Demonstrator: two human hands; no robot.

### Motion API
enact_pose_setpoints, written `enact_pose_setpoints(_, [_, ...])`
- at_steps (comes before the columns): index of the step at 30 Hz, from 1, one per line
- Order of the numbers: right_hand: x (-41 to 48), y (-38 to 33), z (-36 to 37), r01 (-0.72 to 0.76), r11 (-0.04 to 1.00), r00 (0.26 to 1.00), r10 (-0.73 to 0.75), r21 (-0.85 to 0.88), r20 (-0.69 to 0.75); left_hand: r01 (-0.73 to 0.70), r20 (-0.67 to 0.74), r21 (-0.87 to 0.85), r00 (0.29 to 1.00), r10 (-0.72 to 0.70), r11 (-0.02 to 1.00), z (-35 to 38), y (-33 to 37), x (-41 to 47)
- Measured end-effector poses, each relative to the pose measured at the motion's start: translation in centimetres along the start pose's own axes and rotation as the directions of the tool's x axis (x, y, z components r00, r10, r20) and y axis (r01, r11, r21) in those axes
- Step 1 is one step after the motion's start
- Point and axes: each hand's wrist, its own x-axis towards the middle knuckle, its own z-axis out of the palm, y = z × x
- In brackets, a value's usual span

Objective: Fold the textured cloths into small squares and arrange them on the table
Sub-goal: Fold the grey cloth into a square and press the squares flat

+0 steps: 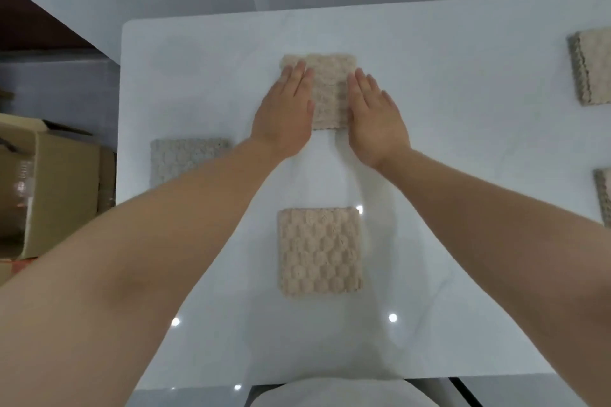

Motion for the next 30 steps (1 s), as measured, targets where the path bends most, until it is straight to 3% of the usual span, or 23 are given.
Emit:
enact_pose_setpoints(7, [6.1, 0.3, 1.2, 0.028, 0.997, 0.996, -0.022, -0.07, 0.087, -0.009, 0.059, 0.101, 0.998, 0.003, 0.995, 1.7, -1.8, 4.6])
enact_pose_setpoints(14, [8.0, -1.2, 2.6, 0.012, 0.999, 0.997, -0.008, -0.048, 0.079, -0.018, 0.05, 0.138, 0.999, 0.011, 0.99, 1.8, -5.3, 5.1])
enact_pose_setpoints(20, [7.7, -1.0, 3.3, -0.034, 0.999, 0.996, 0.036, -0.023, 0.084, 0.0, 0.068, 0.06, 0.998, -0.004, 0.998, 2.4, -5.1, 4.8])
enact_pose_setpoints(27, [8.5, -1.0, 0.1, -0.05, 0.997, 0.973, 0.035, 0.059, 0.229, 0.0, 0.205, 0.145, 0.978, -0.03, 0.989, 0.5, -4.6, 5.9])
enact_pose_setpoints(30, [6.1, -0.1, -2.4, -0.057, 0.985, 0.994, 0.04, 0.163, 0.105, 0.107, 0.104, 0.014, 0.989, -0.108, 0.994, -0.7, -2.2, 5.3])
